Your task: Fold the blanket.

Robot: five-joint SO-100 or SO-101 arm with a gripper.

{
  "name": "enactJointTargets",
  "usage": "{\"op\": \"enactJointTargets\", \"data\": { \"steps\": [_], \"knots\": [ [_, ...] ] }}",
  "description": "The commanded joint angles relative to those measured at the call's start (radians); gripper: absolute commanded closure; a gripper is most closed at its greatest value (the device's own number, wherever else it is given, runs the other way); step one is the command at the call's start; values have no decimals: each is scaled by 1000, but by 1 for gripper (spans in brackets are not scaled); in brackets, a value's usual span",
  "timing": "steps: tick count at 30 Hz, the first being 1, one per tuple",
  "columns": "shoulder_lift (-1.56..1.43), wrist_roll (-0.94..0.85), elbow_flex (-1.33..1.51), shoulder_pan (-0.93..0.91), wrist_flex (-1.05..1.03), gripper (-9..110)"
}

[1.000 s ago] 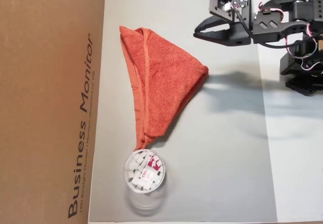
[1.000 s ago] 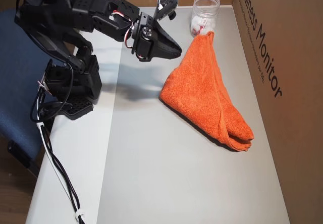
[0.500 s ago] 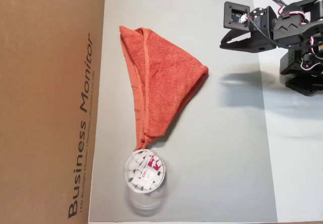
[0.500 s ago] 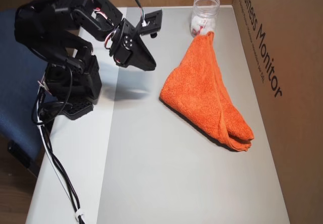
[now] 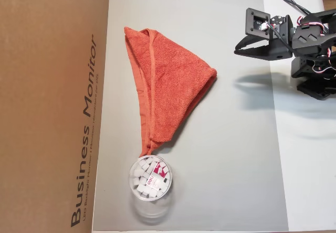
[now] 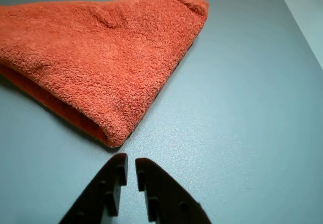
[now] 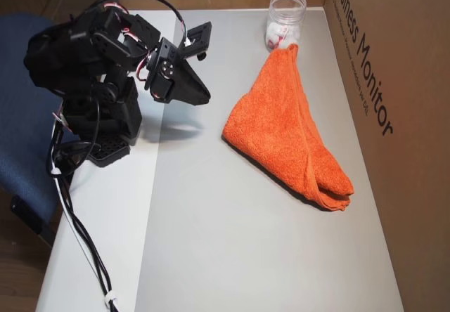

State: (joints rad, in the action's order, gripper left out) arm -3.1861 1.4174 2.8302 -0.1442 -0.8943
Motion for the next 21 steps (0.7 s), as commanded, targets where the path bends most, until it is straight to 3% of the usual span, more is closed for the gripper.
{"op": "enactJointTargets", "data": {
  "steps": [1,21],
  "knots": [
    [-60,3,23,3,-2,102],
    [-213,3,230,2,-2,102]
  ]
}}
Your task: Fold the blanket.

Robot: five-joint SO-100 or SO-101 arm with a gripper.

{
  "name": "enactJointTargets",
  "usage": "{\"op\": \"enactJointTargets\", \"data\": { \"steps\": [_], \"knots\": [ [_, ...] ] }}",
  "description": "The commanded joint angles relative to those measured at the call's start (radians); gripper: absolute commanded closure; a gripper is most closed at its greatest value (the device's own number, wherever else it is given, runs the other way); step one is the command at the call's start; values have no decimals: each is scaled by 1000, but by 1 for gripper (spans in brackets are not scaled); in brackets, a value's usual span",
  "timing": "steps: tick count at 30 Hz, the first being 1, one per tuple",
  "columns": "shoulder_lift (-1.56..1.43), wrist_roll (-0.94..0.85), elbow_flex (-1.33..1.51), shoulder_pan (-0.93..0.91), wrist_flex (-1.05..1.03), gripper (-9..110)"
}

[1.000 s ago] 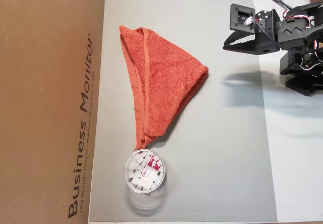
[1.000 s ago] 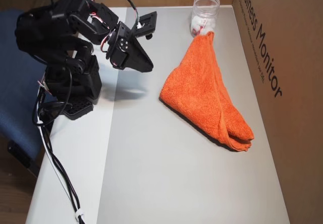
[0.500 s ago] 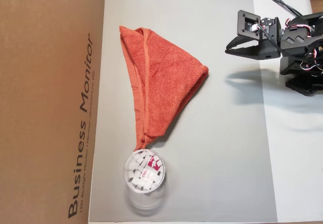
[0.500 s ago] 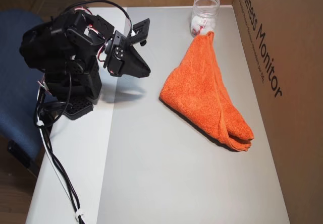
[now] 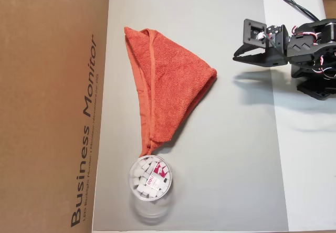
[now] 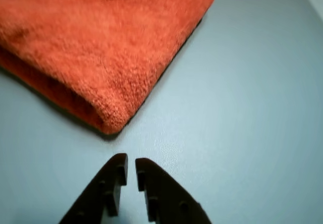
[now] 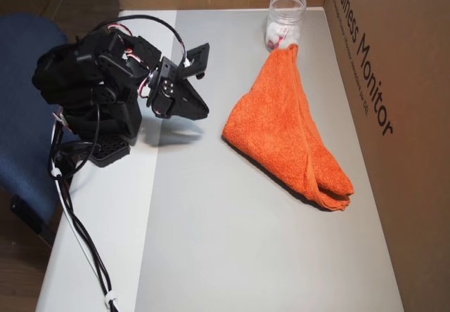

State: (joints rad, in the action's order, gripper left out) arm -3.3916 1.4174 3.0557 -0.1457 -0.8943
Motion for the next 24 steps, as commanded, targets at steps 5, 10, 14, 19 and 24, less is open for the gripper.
{"op": "enactJointTargets", "data": {
  "steps": [5,10,14,19,24],
  "knots": [
    [-8,3,46,3,-2,102],
    [-8,5,78,3,-3,102],
    [-8,5,78,5,-63,102],
    [-9,5,78,3,-173,102],
    [-9,5,78,12,-284,102]
  ]
}}
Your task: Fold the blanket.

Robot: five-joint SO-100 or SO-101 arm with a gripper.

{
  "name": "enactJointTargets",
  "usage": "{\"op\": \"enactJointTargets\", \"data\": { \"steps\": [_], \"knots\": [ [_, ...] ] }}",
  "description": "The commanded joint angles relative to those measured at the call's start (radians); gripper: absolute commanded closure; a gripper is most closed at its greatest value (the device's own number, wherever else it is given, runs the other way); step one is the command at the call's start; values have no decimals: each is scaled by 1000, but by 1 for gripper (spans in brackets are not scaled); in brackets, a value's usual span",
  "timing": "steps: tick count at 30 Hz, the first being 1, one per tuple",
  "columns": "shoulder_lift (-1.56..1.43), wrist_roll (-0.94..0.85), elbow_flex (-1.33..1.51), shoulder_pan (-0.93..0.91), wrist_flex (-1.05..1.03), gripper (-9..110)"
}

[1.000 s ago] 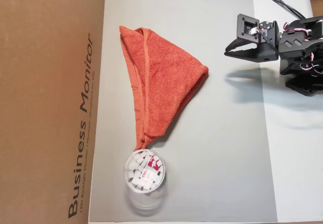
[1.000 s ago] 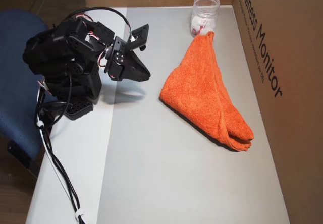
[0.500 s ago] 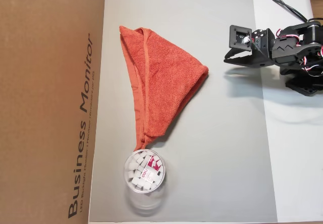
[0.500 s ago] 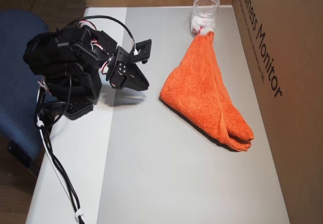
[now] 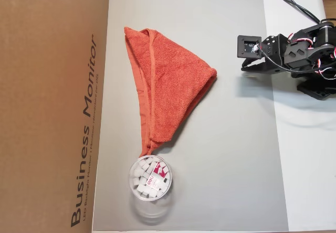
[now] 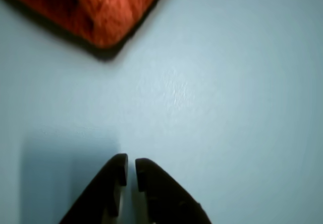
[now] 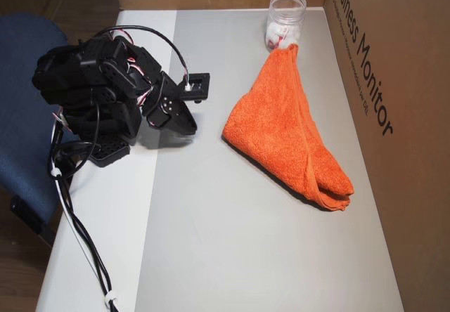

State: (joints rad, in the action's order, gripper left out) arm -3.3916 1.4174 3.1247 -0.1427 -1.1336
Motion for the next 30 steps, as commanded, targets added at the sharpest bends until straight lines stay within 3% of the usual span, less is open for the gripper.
{"op": "enactJointTargets", "data": {
  "steps": [1,8,30],
  "knots": [
    [-9,5,9,9,-67,102],
    [-9,5,9,17,-189,102],
    [-9,-12,9,5,-193,102]
  ]
}}
